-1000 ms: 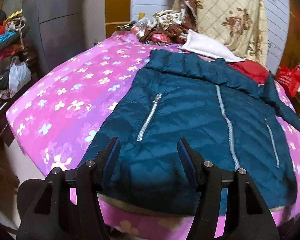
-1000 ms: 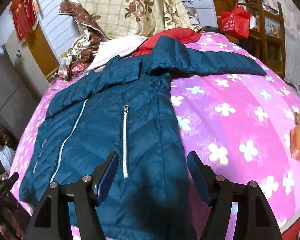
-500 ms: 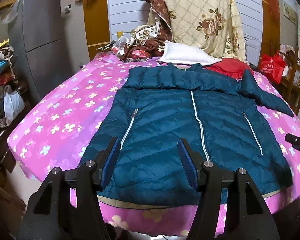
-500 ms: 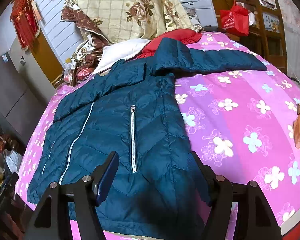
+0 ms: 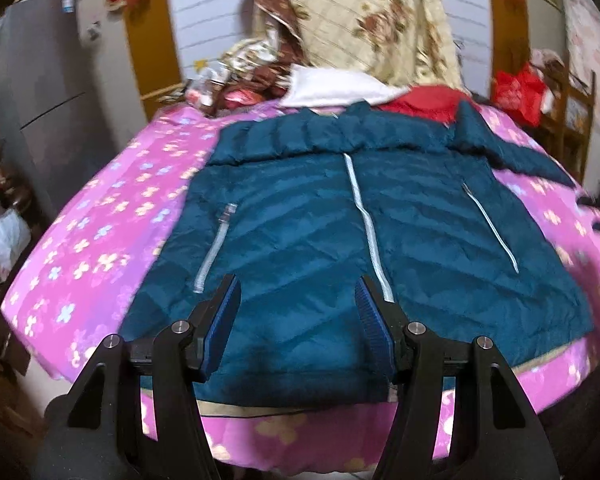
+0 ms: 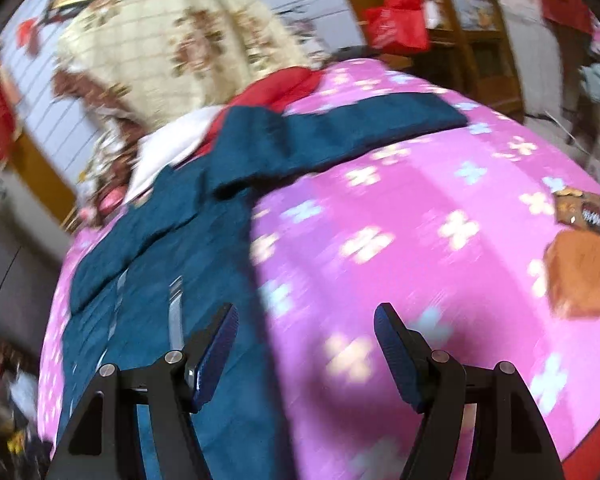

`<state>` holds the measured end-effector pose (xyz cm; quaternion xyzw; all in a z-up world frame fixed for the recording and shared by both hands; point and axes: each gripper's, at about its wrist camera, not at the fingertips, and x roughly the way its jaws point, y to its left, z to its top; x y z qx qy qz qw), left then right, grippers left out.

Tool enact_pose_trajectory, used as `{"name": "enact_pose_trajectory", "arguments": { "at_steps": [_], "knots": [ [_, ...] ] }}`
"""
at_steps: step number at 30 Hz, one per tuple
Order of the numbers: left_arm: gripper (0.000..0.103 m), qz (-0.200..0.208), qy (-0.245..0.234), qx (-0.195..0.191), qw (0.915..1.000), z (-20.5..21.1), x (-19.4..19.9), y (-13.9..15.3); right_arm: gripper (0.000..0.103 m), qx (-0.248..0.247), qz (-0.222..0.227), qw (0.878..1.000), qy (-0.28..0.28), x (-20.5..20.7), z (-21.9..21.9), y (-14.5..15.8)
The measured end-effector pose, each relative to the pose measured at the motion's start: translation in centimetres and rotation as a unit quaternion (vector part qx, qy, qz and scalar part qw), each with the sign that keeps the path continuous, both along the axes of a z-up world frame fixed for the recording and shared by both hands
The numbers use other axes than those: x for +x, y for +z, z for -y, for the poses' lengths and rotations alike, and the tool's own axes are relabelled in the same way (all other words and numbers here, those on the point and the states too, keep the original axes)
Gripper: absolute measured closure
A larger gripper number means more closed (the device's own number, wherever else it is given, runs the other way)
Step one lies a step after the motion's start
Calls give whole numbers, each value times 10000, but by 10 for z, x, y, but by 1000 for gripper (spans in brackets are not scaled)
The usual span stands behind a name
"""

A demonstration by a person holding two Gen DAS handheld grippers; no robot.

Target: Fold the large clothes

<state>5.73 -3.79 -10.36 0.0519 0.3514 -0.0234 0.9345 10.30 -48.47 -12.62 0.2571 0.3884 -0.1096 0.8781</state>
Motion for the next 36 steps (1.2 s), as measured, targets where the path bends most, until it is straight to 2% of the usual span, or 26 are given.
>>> {"name": "enact_pose_trajectory", "arguments": {
  "at_steps": [7, 12, 15, 20, 22, 23, 24, 26, 28, 31, 36],
  "knots": [
    [44, -348, -216, -43, 9992, 12, 11, -16, 35, 713, -28, 9933, -912, 59, 102, -20],
    [44, -563, -103, 65, 9983, 17, 30, -28, 35, 1248, -3, 9801, -1545, 100, 169, -46],
    [44, -769, -18, -20, 9970, 15, 42, -37, 36, 1381, 44, 9754, -1718, 120, 190, -55],
    [44, -877, 105, 51, 9961, 16, 58, -44, 38, 1251, 144, 9744, -1862, 157, 211, -55],
    [44, -877, 127, 81, 9960, 16, 62, -45, 58, 1147, 78, 9760, -1848, 172, 218, -57],
    [44, -874, 139, 97, 9960, 17, 63, -46, 76, 1074, 11, 9769, -1849, 178, 221, -59],
    [44, -868, 155, 118, 9960, 17, 65, -47, 87, 992, -99, 9775, -1859, 186, 224, -61],
    [44, -876, 171, 140, 9959, 17, 69, -49, 95, 920, -202, 9784, -1839, 191, 227, -59],
    [43, -875, 164, 132, 9959, 16, 70, -51, 97, 620, -230, 9817, -1787, 194, 225, -46],
    [43, -827, 122, 76, 9965, 13, 71, -51, 98, -197, -184, 9869, -1593, 199, 208, 0],
    [44, -646, 126, -67, 9978, 1, 67, -45, 98, -1208, 371, 9869, -1002, 209, 138, 108]
  ]
}}
